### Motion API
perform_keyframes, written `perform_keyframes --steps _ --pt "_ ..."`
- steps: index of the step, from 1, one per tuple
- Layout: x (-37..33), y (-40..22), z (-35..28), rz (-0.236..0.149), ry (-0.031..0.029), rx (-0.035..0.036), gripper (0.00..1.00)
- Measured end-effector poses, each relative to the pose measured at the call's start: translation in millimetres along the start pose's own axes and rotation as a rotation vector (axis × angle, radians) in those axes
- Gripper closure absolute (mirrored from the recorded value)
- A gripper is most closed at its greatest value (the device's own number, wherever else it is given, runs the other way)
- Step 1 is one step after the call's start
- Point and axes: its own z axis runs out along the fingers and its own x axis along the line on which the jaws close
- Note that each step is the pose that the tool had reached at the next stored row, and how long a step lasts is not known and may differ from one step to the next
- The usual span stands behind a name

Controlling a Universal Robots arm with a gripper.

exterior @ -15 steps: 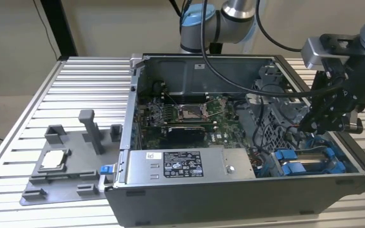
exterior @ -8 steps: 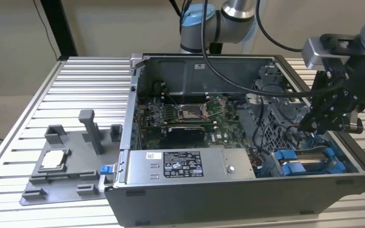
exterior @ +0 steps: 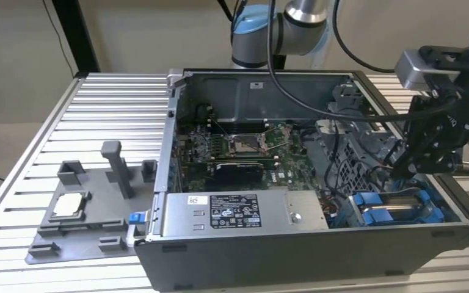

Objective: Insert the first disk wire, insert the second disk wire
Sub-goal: 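Insert the second disk wire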

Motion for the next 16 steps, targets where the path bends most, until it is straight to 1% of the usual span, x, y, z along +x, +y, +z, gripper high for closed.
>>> perform_keyframes --steps 2,5,7,11,16 --pt "-0.2 -2.2 3.1 -0.004 0.0033 0.0001 1.0" --pt "-0.7 -6.0 6.9 -0.024 0.0073 -0.0007 1.0" --pt "-1.0 -7.5 7.7 -0.04 0.0081 -0.0018 1.0" --pt "-0.9 -8.5 8.3 -0.088 0.0088 -0.0037 1.0" --pt "1.1 -11.0 9.3 -0.121 0.01 -0.0051 1.0"
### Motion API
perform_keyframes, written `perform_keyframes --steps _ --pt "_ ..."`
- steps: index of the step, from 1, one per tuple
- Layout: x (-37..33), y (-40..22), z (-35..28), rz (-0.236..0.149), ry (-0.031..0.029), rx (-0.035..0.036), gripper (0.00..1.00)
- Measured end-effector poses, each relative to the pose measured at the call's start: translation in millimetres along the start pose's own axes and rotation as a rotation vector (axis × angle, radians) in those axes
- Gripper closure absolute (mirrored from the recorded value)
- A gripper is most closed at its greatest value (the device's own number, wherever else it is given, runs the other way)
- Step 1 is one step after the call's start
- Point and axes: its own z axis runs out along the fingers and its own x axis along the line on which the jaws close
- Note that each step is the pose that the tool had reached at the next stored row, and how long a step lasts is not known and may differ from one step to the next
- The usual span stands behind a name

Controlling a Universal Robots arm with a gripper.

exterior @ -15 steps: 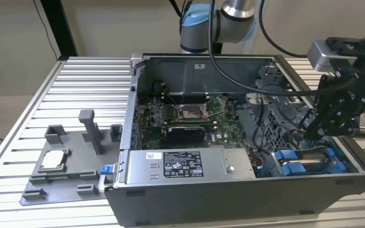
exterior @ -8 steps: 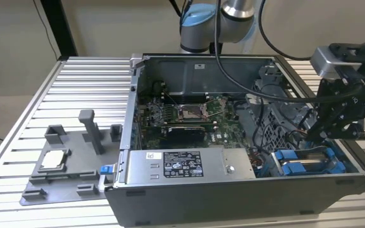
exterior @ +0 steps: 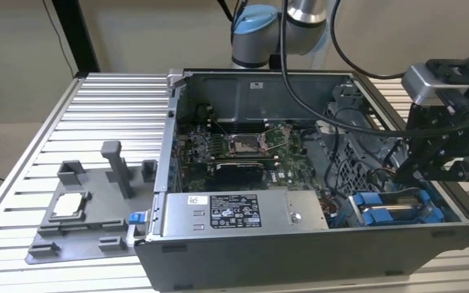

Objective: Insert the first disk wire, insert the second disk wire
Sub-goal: 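Insert the second disk wire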

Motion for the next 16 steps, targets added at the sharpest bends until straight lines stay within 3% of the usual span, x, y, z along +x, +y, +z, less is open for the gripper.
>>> perform_keyframes --steps 8,16 --pt "3.1 -6.1 3.6 -0.003 0.0002 -0.0003 1.0" --pt "8.7 -7.1 6.5 -0.003 0.0001 0.0 1.0"
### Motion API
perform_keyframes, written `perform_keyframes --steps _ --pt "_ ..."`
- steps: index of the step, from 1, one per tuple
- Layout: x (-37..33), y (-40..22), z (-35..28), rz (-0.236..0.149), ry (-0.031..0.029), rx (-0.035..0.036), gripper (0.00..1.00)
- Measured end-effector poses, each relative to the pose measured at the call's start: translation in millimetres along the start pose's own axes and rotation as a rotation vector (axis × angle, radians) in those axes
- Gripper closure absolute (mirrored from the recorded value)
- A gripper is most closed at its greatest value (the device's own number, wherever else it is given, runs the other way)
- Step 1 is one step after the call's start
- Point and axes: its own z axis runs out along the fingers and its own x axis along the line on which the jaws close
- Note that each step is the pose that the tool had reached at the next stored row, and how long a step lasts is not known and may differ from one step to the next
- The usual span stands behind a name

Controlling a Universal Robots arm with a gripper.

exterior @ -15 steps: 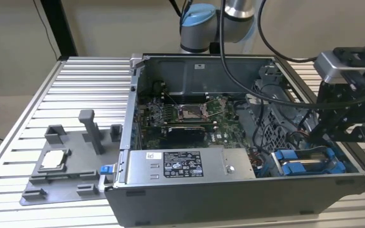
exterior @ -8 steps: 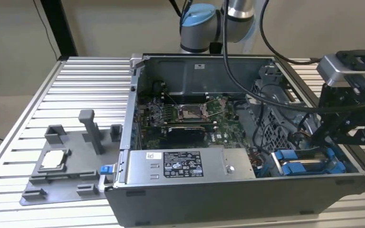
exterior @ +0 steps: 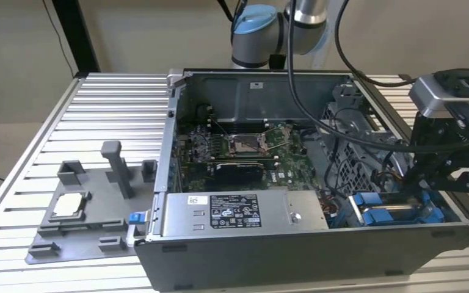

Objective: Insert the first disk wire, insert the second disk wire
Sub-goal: 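Insert the second disk wire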

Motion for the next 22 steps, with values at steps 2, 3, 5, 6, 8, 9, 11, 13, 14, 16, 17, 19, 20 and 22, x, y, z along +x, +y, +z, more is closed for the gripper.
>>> perform_keyframes --steps 2,3,5,6,8,9,11,13,14,16,17,19,20,22 --pt "0.5 -0.1 0.9 0.0 0.0 0.0003 1.0" --pt "0.5 -0.1 1.2 0.0 0.0 0.0005 1.0" --pt "0.6 -0.1 2.2 0.0 -0.0002 0.0009 1.0" --pt "0.6 -0.2 2.7 0.0 -0.0002 0.0012 1.0" --pt "0.7 -0.2 3.9 -0.001 -0.0002 0.0021 1.0" --pt "0.8 -0.2 4.3 -0.002 -0.0003 0.0025 1.0" --pt "0.8 -0.2 4.9 -0.005 -0.001 0.0031 1.0" --pt "0.9 -0.2 5.1 -0.007 -0.0012 0.003 1.0" --pt "1.0 -0.2 5.2 -0.007 -0.0012 0.003 1.0" --pt "1.1 -0.3 5.4 -0.008 -0.0011 0.003 1.0" --pt "1.1 -0.3 5.6 -0.008 -0.0011 0.0029 1.0" --pt "1.2 -0.5 5.8 -0.009 -0.0011 0.0028 1.0" --pt "1.3 -0.5 6.0 -0.01 -0.0012 0.0028 1.0" --pt "1.4 -0.7 6.2 -0.011 -0.0013 0.0028 1.0"
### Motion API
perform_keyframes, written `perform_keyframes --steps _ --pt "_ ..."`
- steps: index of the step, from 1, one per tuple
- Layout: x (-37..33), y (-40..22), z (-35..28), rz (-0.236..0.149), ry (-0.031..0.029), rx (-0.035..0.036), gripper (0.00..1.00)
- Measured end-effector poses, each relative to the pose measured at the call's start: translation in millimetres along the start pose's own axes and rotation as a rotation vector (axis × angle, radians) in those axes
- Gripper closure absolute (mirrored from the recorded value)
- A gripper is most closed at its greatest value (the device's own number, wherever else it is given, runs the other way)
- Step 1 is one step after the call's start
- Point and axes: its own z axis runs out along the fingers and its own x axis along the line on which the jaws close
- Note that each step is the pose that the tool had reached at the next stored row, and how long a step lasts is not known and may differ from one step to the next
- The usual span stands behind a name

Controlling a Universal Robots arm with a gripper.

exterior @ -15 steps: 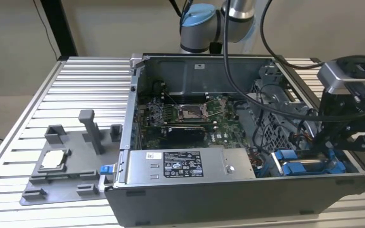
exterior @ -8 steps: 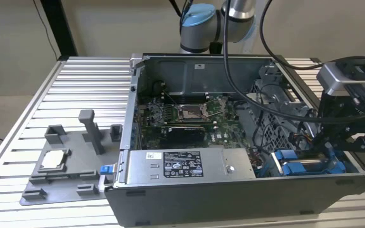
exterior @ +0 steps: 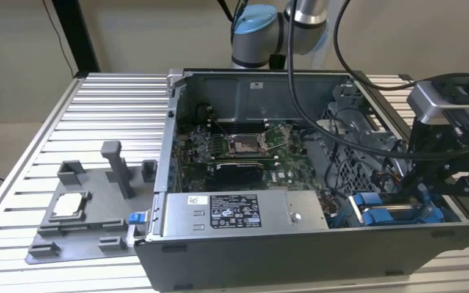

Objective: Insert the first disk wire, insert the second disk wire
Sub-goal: 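Insert the second disk wire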

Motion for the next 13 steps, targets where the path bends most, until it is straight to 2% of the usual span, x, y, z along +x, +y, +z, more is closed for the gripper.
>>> perform_keyframes --steps 13 --pt "1.1 -0.4 2.4 -0.004 0.0003 -0.0002 1.0"
